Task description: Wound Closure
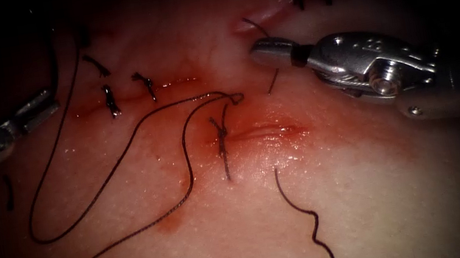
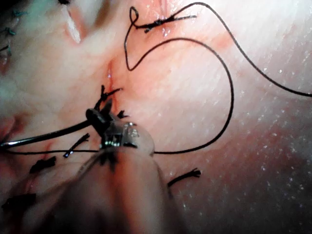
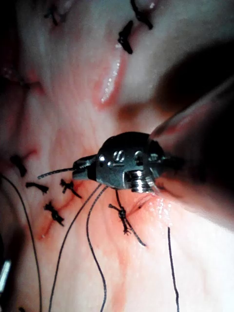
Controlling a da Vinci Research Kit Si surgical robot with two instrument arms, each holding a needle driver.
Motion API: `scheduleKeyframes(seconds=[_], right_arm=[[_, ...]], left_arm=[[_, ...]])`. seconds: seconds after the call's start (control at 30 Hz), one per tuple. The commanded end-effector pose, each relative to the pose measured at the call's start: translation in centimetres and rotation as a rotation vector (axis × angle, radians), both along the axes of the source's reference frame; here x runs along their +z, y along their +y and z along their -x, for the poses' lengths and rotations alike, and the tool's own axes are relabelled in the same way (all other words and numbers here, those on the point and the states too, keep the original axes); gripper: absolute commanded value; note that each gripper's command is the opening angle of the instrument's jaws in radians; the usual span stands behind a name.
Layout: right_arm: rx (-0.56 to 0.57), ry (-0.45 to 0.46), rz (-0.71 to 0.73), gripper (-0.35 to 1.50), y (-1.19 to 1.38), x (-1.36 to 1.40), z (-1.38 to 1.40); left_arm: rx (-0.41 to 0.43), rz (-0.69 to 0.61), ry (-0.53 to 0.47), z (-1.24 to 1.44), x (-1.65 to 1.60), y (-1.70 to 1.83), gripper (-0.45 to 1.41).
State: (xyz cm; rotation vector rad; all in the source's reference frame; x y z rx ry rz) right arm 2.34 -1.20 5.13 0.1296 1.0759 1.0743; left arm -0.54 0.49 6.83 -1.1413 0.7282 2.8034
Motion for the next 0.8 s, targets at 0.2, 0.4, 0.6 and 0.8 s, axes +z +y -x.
scheduleKeyframes(seconds=[0.2,0.4,0.6,0.8], right_arm=[[-0.003,0.013,0.016,-0.3,-0.01,0.06,-0.14],[-0.021,0.055,0.046,1.43,-0.08,0.18,-0.13],[0.028,0.131,0.101,1.48,-0.14,0.1,0.19],[-0.011,0.169,0.156,1.48,-0.2,-0.15,0.64]], left_arm=[[-0.016,-0.005,0.008,0.02,0.12,0.08,1.11],[-0.117,-0.015,-0.017,-0.01,0.0,0.21,1.4],[-0.165,-0.016,-0.058,-0.26,-0.38,0.31,1.4],[-0.228,0.022,-0.075,-0.62,-0.98,0.41,1.4]])
